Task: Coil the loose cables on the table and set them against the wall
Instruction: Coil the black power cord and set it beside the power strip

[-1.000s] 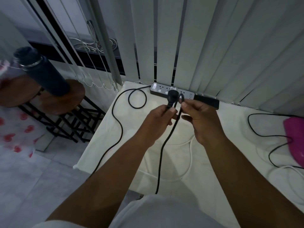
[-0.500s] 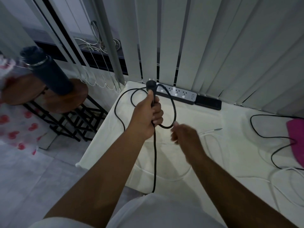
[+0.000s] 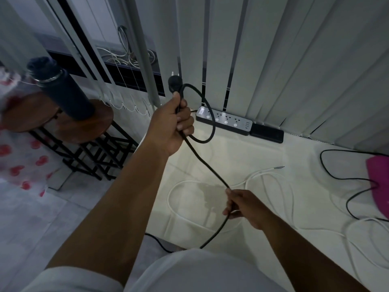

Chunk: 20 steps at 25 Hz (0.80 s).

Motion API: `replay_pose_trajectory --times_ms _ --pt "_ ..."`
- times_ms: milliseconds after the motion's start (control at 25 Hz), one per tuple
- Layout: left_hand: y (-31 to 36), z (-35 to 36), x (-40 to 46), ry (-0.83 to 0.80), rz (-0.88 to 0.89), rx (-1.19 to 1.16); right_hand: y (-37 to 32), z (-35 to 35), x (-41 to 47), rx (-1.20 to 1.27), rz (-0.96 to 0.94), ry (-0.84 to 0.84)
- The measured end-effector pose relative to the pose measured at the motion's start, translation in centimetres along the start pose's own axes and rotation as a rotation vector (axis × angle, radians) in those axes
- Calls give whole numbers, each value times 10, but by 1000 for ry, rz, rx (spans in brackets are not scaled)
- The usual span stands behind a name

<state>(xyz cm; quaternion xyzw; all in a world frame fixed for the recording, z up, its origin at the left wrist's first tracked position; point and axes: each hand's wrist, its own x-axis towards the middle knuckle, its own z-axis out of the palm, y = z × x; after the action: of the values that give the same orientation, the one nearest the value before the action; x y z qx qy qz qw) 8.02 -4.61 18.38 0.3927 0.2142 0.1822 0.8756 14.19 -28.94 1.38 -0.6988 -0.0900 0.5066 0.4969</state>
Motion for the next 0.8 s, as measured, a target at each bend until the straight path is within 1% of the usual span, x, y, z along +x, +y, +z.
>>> replay_pose_trajectory --times_ms 160,200,240,320,360,440,520,560,640,720,760,800 --pt "-15 0 -4 34 -18 101 -7 -31 7 -3 82 223" --pt "-17 0 -5 38 -23 143 -13 -36 9 77 114 257" --pt "-18 -1 -6 42 -30 189 -21 -39 11 221 149 263" --pt "-17 -2 -8 49 -49 261 -42 -45 9 546 172 220" --pt "-16 -3 -8 52 -62 272 -55 -48 6 667 146 188" --pt "-15 -2 -9 57 -90 237 -86 -51 -3 855 24 99" --pt "-16 1 -9 56 -116 157 -116 -51 -13 971 -161 -1" --pt "-17 2 -9 51 -123 118 -129 -51 -18 962 -244 -50" --pt "-18 5 -9 31 -126 64 -143 -45 -28 825 -343 -141" --pt "-19 7 -10 9 -130 47 -145 -34 -32 597 -340 -139" --pt "-20 8 -11 0 -135 55 -143 -28 -33 518 -313 -113" --pt "-21 9 -12 -7 -145 71 -142 -23 -33 494 -283 -88"
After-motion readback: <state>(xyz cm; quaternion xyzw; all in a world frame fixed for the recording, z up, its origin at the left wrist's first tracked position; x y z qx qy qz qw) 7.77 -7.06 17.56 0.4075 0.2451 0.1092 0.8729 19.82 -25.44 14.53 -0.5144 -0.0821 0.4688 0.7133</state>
